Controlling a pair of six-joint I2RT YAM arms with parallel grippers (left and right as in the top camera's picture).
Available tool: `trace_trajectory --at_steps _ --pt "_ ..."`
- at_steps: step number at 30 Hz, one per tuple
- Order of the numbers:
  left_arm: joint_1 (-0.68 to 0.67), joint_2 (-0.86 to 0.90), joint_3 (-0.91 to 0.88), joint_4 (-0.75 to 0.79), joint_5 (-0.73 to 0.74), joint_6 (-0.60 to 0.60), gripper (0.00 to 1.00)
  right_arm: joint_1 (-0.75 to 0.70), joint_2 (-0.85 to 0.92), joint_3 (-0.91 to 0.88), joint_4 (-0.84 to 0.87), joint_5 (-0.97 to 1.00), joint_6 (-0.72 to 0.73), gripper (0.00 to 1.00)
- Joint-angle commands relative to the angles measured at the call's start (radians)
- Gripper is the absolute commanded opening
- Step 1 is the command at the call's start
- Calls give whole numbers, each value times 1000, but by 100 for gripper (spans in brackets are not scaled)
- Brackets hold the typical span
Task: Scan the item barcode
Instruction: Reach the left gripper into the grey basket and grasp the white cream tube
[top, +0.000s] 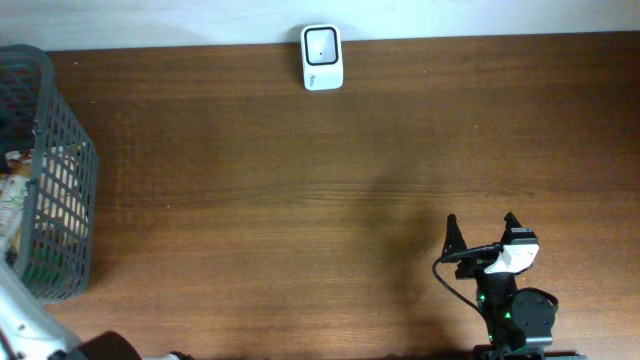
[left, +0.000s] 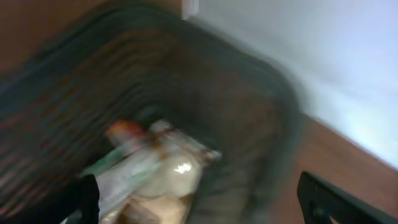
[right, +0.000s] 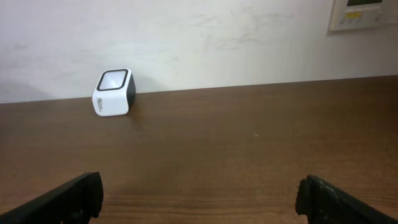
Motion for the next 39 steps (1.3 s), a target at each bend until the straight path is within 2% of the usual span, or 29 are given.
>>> trace_trajectory --at_steps 1,6,13,15,18,20,31,39 --pt "30 87 -19 -19 -251 -43 99 8 -8 -9 2 -5 7 98" --pt "37 185 -65 -23 -339 -41 100 8 -8 -9 2 -5 7 98" --pt "62 253 -147 22 -334 100 99 8 -8 -9 2 -5 7 98" --pt "82 254 -201 82 -312 174 99 8 -8 -9 2 -5 7 98" --pt "107 261 -272 165 -146 369 99 8 -8 -9 2 -5 7 98" --pt "115 274 -310 204 -118 443 99 8 -8 -9 2 -5 7 98" --pt "117 424 -330 304 -105 464 100 8 -8 -9 2 -5 7 98" --pt "117 495 -330 349 -89 499 96 8 -8 -9 2 -5 7 98"
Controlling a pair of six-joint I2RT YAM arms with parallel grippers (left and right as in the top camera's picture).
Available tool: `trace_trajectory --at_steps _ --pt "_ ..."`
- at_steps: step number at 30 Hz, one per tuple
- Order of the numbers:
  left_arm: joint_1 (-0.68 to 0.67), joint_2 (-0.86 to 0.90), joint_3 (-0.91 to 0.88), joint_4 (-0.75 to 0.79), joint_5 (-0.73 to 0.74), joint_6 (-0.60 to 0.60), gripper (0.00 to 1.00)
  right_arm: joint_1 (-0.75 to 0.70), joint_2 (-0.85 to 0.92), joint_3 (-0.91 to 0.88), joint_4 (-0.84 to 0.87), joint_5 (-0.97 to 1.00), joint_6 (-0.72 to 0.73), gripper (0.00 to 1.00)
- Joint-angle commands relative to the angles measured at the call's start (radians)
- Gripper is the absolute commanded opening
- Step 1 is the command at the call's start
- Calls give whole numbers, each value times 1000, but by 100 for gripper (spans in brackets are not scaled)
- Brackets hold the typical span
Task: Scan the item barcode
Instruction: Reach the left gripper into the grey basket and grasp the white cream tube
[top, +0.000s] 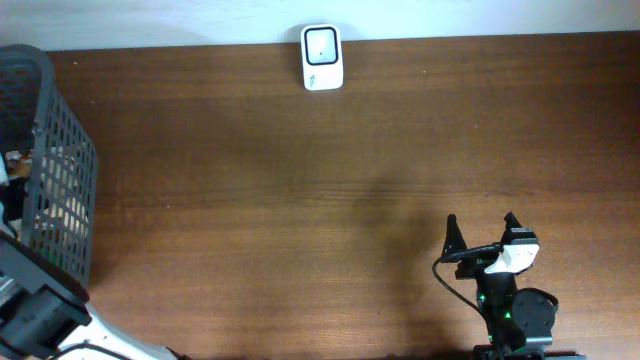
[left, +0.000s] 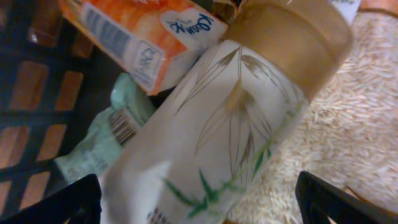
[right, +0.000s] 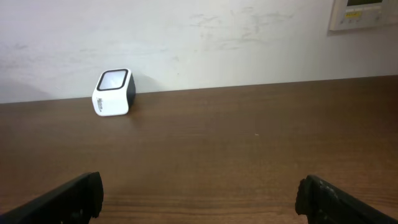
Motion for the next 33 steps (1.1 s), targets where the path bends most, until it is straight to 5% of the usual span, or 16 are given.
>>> trace_trajectory --at_steps 1,6,10,16,33 --pt "3 43 -9 16 26 23 94 8 -8 -9 2 -5 7 99" --pt "3 55 -7 53 26 22 44 8 -8 -9 2 -5 7 98" --pt "2 55 19 55 26 22 37 8 -8 -9 2 -5 7 98" --pt "2 49 73 9 26 21 8 8 -8 -9 2 -5 7 98" --pt "-109 -412 220 11 60 -160 0 8 -8 -9 2 -5 7 98"
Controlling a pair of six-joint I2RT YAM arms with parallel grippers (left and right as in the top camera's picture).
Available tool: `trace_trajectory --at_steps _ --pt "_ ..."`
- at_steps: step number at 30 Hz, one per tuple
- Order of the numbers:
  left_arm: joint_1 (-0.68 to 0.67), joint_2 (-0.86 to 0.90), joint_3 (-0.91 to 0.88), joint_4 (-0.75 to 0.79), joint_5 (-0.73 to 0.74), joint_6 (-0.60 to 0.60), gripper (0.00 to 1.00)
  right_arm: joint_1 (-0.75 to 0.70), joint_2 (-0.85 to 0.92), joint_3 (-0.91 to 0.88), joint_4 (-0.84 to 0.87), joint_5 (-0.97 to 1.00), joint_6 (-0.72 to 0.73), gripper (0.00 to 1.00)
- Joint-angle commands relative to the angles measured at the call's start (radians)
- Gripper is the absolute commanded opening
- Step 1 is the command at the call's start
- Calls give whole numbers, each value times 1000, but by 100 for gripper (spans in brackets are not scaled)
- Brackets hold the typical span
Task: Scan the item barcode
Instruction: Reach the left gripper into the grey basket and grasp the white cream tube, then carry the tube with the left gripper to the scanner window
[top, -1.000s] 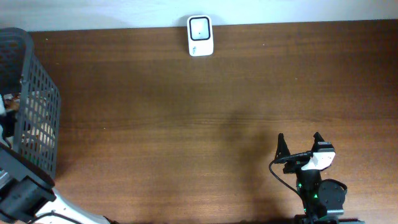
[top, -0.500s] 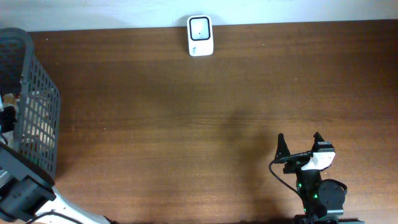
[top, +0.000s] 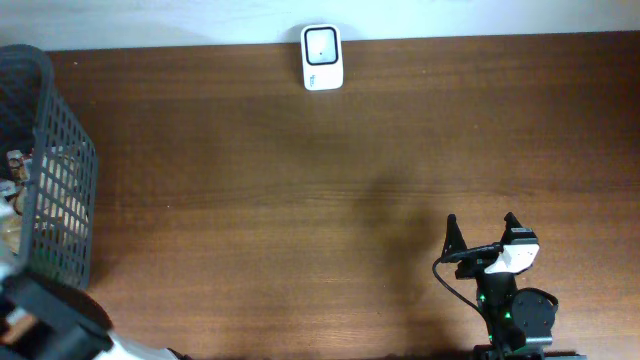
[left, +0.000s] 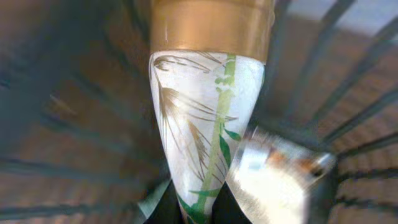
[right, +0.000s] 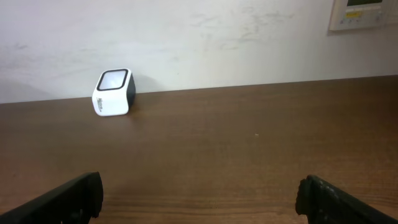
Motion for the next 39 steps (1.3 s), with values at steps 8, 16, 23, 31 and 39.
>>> trace_trajectory --at_steps 8,16,23,31,39 --pt "-237 -414 48 40 20 -34 0 8 -8 -9 2 -5 7 98" --pt "-519 -489 47 -22 20 -77 0 8 -8 -9 2 -5 7 98" --pt "-747 -426 44 -124 20 -154 0 8 -8 -9 2 -5 7 98" --pt "-917 -284 44 -209 39 -260 0 8 -8 -9 2 -5 7 98" --pt "-1041 -108 37 -243 187 -291 0 8 -8 -9 2 -5 7 98"
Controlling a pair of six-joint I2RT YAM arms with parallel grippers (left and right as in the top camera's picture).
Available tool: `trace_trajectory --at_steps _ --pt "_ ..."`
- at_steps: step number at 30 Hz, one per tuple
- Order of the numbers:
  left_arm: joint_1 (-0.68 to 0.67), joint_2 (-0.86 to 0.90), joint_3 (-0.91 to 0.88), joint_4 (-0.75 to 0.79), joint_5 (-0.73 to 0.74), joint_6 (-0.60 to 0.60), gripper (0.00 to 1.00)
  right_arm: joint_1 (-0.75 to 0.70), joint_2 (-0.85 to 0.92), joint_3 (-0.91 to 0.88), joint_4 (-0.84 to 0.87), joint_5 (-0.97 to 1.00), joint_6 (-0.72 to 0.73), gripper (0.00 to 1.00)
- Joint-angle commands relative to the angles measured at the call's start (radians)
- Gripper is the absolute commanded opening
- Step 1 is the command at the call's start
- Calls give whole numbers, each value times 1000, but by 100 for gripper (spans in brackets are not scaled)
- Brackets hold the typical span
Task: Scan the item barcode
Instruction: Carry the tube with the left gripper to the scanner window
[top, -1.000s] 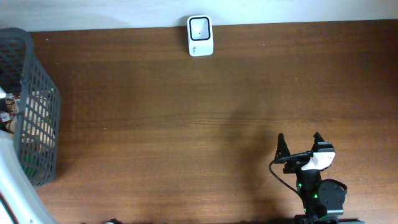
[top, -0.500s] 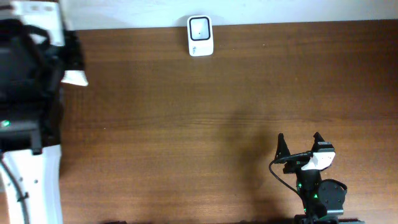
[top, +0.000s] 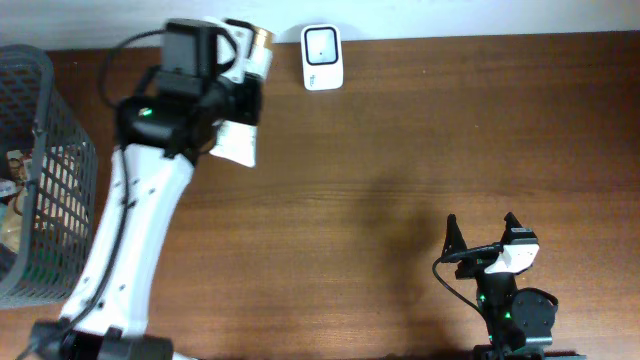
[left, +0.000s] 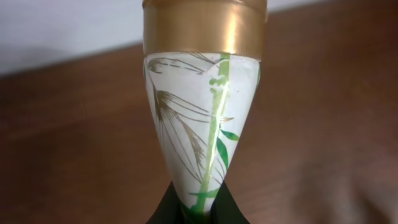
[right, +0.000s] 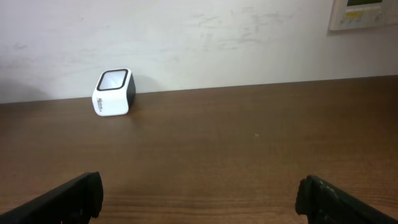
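A white pouch (left: 202, 118) with a green and gold leaf print and a gold top (top: 259, 40) hangs over the back of the table, just left of the scanner. My left gripper (left: 194, 210) is shut on its lower end, and the black fingers (left: 165, 208) pinch it from both sides. From overhead the left gripper (top: 232, 95) is at the back left with the pouch's white body (top: 236, 146) showing below it. The white scanner (top: 321, 57) stands at the back edge with its window up; it also shows as scanner (right: 113, 93). My right gripper (top: 481, 236) rests open at the front right, nothing in it.
A grey mesh basket (top: 62, 190) with several packaged goods stands at the left edge of the brown table (top: 400, 140). A white wall runs behind the table's back edge. A wall panel (right: 364, 14) hangs at the upper right.
The left gripper, then inside the basket and shut on the pouch, now holds the pouch over the back of the table beside the scanner. The right arm has not moved.
The left gripper was open above the basket, then open low inside it over the pouch and an orange packet. Then it was shut on the pouch among the basket walls. Now the pouch is out and near the scanner. The right gripper stayed open throughout.
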Motion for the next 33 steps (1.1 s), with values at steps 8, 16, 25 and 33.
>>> trace_trajectory --at_steps 8,16,25,33 --pt "-95 200 14 10 64 -257 0 8 -8 -9 2 -5 7 98" --pt "-101 328 14 19 64 -463 0 8 -7 -9 2 -5 7 98" --pt "-164 443 14 -74 64 -488 0 8 -8 -9 2 -5 7 98" --pt "-263 507 14 -84 42 -488 0 8 -8 -9 2 -5 7 98"
